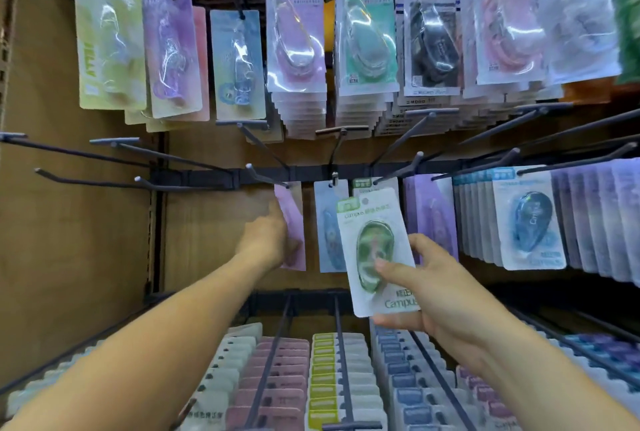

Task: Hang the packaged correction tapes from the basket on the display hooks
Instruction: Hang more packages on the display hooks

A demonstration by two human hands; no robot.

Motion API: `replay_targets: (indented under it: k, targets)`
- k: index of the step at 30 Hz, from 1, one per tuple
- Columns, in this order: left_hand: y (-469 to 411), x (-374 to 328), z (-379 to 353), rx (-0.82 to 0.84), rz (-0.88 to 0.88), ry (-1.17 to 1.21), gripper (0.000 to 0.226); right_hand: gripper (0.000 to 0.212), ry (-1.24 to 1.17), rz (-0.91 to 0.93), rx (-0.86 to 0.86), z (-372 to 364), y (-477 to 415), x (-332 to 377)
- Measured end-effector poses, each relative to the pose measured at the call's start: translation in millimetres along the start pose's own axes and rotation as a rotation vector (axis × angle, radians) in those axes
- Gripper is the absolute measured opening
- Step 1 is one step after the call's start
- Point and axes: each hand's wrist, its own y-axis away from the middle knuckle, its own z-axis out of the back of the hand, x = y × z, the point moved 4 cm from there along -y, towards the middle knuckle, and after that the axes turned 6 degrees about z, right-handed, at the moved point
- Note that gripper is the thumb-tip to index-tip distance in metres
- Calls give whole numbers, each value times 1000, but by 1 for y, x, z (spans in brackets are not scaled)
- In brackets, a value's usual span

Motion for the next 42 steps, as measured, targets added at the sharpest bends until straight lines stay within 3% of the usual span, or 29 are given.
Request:
replay_targets:
  k: [5,8,11,13,16,20,25,29,31,38,42]
  targets:
    - [38,4,42,82,-77,-104,34,16,-109,-30,11,-3,4,1]
    - [69,-6,59,290,-201,404,21,18,-133,-6,33,-3,7,7]
    - [104,-21,71,426,-322,862,31,21,-127,15,76,-1,12,12]
    - [120,-29,76,420,-395,1017,39,23,-95,1,127,-1,17,14]
    - [130,-39,81,275,-409,1128,22,25,10,-12,190,1,25,18]
    - [135,-54,85,198,-417,1112,15,27,100,3,196,11,30,22]
    - [146,-80,96,137,-494,1151,18,33,-121,41,179,22,34,23]
    - [157,-102,112,-244,-560,1100,7,36,-292,118,193,23,32,34]
    - [157,-109,115,-344,-567,1089,3,39,-340,144,201,22,30,40]
    - [142,-127,111,-440,-476,897,2,31,-337,100,133,21,25,41]
    - [140,-130,108,-371,-419,921,7,27,-214,119,115,24,28,43]
